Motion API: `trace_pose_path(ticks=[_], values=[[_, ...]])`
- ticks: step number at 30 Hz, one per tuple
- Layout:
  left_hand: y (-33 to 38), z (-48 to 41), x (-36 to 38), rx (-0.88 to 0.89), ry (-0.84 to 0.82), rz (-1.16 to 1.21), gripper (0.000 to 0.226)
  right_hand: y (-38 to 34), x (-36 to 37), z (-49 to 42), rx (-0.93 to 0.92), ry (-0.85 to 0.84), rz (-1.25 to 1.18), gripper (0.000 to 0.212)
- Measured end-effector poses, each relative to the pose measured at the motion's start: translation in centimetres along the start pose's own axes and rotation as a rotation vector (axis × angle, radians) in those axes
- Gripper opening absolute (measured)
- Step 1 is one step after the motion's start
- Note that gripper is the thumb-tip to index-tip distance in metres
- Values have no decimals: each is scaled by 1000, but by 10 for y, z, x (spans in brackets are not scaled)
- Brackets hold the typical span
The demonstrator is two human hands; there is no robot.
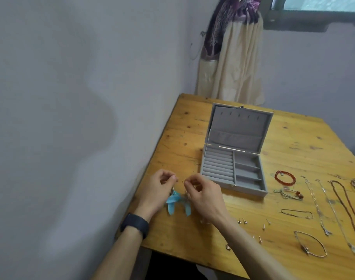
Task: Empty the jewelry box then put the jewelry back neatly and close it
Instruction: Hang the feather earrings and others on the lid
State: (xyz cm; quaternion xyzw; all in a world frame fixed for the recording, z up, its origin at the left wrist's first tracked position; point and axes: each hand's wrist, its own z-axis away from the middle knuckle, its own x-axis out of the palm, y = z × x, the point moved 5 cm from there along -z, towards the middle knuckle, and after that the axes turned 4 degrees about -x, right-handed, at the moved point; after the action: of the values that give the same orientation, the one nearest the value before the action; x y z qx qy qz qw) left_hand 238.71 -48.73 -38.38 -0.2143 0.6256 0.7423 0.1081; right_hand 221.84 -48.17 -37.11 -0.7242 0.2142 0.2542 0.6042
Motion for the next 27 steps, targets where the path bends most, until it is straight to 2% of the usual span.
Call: trace_pose_path(ticks=[2,5,10,14,20,23,27], values=[[13,1,-2,29,-19,127,6,0,-10,1,8,48,-180,6],[39,2,-1,115,-78,144,13,-4,-27,0,-16,83,-316,5],[75,-1,12,241,-228,32,16,-6,-60,-7,-97,51,-242,8],[98,-4,28,283,-297,6,15,1,-84,-12,-123,118,-145,7],[136,-17,48,372,-193,-110,8,8,-110,-29,-155,205,-98,4],[156,-29,56,422,-150,-154,10,10,-123,-42,-159,265,-145,4],[177,-53,66,433,-159,-202,12,17,-135,-67,-148,263,-228,4]])
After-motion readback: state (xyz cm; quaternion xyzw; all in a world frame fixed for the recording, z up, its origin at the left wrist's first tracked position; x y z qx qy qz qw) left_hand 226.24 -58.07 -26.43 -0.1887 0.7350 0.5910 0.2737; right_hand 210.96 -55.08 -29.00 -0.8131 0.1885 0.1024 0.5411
